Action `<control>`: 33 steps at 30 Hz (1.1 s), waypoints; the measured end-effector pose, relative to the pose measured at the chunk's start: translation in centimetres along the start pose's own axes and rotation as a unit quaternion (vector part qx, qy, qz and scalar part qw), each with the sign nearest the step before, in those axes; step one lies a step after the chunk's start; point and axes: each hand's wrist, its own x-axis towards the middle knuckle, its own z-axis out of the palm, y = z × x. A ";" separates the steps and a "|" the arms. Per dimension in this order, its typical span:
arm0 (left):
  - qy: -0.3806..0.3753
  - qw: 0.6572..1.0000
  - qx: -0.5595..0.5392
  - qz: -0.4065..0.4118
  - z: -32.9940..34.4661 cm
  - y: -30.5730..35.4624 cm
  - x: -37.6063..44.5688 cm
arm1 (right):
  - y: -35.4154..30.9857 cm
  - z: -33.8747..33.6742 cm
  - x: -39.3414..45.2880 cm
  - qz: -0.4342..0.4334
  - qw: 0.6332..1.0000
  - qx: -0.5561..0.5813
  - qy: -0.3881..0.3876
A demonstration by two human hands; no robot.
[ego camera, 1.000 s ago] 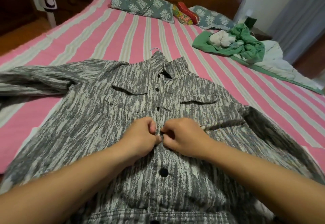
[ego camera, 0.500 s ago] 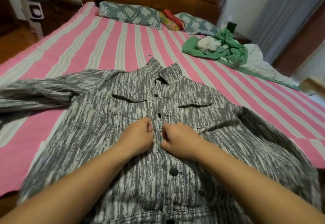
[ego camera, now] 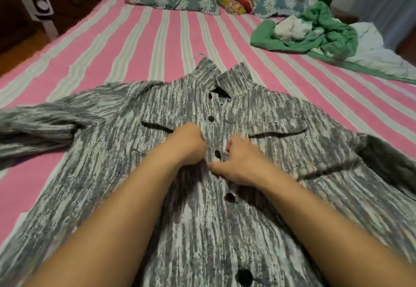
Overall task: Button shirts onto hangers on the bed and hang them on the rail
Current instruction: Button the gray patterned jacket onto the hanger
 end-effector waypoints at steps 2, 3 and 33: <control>-0.013 1.000 0.017 0.003 1.0 0.0 1.4 | 1.1 -0.3 0.3 0.025 0.999 0.039 0.002; -0.013 1.000 0.020 0.011 1.3 -0.1 1.5 | 2.0 -0.7 0.7 0.030 0.996 0.088 -0.001; 0.013 0.917 -0.394 -0.066 2.1 0.2 -0.9 | 1.4 -3.2 1.7 -0.025 0.966 0.252 -0.056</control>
